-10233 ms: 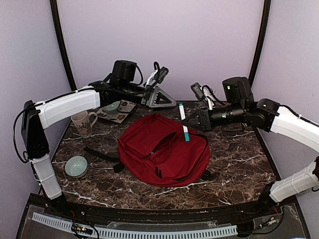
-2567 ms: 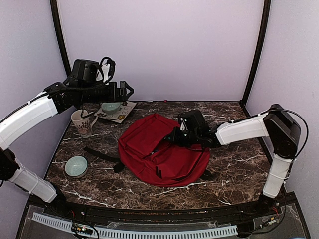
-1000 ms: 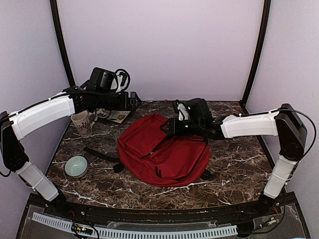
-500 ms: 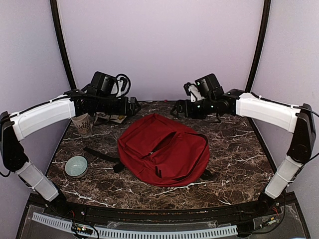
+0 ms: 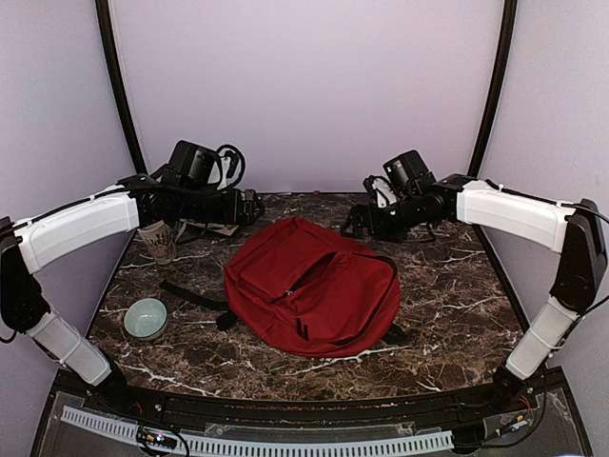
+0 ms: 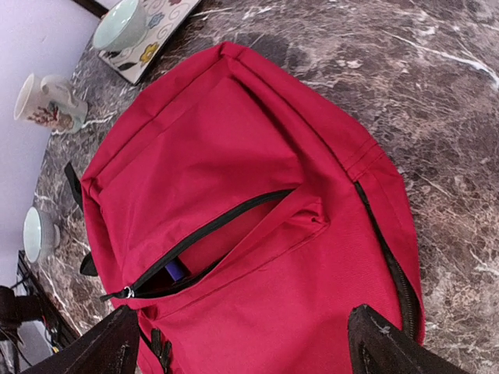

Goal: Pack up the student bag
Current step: Grab the lower front pocket of the student bag.

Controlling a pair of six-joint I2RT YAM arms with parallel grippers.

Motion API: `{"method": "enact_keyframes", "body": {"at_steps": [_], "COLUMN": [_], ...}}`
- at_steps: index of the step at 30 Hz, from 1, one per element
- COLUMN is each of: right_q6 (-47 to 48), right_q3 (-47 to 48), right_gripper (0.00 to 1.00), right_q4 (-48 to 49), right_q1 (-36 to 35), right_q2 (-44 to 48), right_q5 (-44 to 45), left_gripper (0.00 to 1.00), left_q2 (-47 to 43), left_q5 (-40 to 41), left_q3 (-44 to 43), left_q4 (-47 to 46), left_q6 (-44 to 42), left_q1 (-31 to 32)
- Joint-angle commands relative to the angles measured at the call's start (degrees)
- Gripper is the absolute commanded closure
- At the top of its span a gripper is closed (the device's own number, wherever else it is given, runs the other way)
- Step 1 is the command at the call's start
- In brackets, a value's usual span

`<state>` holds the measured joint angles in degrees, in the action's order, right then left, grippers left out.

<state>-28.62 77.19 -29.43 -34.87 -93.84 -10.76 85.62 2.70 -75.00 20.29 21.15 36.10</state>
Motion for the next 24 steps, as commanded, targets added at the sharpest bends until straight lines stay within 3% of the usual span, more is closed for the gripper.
{"method": "enact_keyframes", "body": {"at_steps": [1, 10, 14, 21, 24], "right_q6": [6.2, 17.6, 24.8, 36.0, 38.7], "right_q3": [0.8, 6.5, 6.6, 7.3, 8.5], "right_gripper": [0.09, 0.11, 0.17, 0.18, 0.18], "right_q4": [1.1, -1.3, 0.3, 3.1, 4.2], "right_q1": [-5.7, -17.9, -24.4, -31.6, -33.7], "right_q2": [2.1, -1.9, -3.8, -9.2, -12.4], "right_q5": [3.1, 16.3, 17.3, 15.6, 19.8], "left_gripper": [0.07, 0.06, 0.05, 0.04, 0.04], "left_q2": [-3.6, -7.5, -10.1, -15.1, -17.9], "left_q5": [1.5, 3.6, 4.4, 6.2, 7.2], "left_q3": [1.0, 2.8, 4.6, 7.6, 9.3], "left_q4": [1.8, 4.0, 5.4, 7.9, 8.5], "left_q6": [-0.8, -0.9, -1.0, -0.2, 0.5], "left_q1": [-0.5, -0.5, -0.5, -0.5, -0.5]}}
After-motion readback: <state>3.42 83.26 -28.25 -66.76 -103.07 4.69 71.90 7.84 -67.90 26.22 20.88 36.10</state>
